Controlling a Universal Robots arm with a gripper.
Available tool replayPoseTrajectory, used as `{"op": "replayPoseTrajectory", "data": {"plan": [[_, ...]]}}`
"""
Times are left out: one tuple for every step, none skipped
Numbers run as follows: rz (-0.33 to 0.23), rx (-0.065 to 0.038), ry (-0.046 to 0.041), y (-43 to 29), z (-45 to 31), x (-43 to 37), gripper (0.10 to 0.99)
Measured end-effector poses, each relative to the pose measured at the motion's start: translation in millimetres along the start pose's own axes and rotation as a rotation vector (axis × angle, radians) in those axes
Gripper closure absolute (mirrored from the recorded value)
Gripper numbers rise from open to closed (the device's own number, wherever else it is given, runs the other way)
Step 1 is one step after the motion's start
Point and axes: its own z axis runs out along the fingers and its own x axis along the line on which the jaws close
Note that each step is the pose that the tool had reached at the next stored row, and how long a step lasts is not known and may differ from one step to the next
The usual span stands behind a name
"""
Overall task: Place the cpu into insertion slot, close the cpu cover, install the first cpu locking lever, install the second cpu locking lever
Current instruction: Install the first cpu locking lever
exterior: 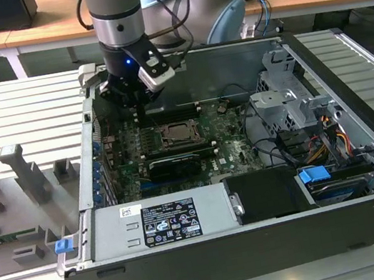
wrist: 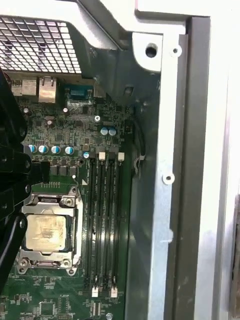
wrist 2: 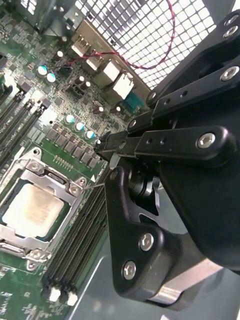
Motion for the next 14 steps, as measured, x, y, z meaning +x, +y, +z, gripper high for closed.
{"op": "replayPoseTrajectory", "data": {"plan": [[-0.008,-0.001,0.0004,0.3,0.4,0.3,0.980],[-0.014,-0.002,0.0007,0.8,0.8,0.5,0.980],[-0.018,-0.003,0.0006,2.5,1.6,0.8,0.980],[-0.019,-0.003,0.0007,4.2,2.1,1.4,0.980],[-0.019,-0.003,0.0008,6.2,2.4,2.7,0.980],[-0.019,-0.003,0.0008,7.5,2.5,3.4,0.980],[-0.018,-0.003,0.0008,9.5,2.8,4.6,0.980],[-0.019,-0.003,0.0008,11.2,3.2,5.1,0.980],[-0.019,-0.003,0.0008,12.3,3.4,5.2,0.980],[-0.019,-0.003,0.0007,13.7,3.8,5.2,0.980],[-0.019,-0.003,0.0007,16.3,4.3,5.1,0.980],[-0.019,-0.003,0.0008,17.8,4.6,5.1,0.980],[-0.019,-0.003,0.0008,19.0,5.0,5.0,0.980],[-0.018,-0.003,0.0007,20.1,5.4,5.0,0.980]]}}
